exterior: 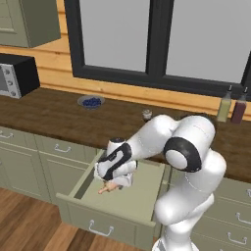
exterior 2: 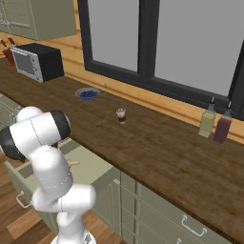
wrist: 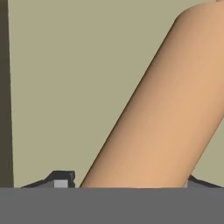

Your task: Pick the rolling pin from the drawer and place it on the counter.

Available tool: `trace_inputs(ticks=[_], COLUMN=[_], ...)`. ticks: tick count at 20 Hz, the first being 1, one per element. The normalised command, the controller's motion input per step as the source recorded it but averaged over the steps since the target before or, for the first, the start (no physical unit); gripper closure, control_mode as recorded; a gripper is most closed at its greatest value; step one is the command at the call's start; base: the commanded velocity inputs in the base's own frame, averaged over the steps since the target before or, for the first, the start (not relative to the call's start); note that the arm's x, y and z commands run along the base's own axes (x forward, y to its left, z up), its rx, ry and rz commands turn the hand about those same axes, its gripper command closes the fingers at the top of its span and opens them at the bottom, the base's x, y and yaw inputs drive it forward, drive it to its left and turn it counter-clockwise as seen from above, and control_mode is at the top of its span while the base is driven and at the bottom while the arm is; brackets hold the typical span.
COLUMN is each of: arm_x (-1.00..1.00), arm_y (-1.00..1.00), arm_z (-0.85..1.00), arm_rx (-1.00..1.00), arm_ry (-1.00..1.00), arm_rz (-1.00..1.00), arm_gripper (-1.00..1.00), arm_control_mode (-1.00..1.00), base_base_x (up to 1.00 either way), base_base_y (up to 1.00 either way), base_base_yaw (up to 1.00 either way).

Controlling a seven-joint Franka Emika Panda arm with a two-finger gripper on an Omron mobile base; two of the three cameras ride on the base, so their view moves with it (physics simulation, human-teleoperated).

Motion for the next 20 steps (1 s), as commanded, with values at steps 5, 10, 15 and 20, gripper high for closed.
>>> trace_inputs(ticks=[5,10,15,20], arm_x=[0.01,0.00,0.01,0.05], arm_y=[0.00,0.00,-0.09,-0.62], arm_z=[1.00,1.00,1.00,0.86], arm_rx=[-0.01,-0.12,-0.19,-0.24], arm_ry=[0.20,0.15,0.07,-0.03], arm_rz=[0.32,0.22,0.11,0.01], arm_gripper=[1.00,1.00,1.00,1.00], arm_control_mode=[-1.00,-1.00,-1.00,-1.00], base_base_x=[0.00,0.00,0.00,0.00], base_base_y=[0.00,0.00,0.00,0.00], base_base_yaw=[0.00,0.00,0.00,0.00])
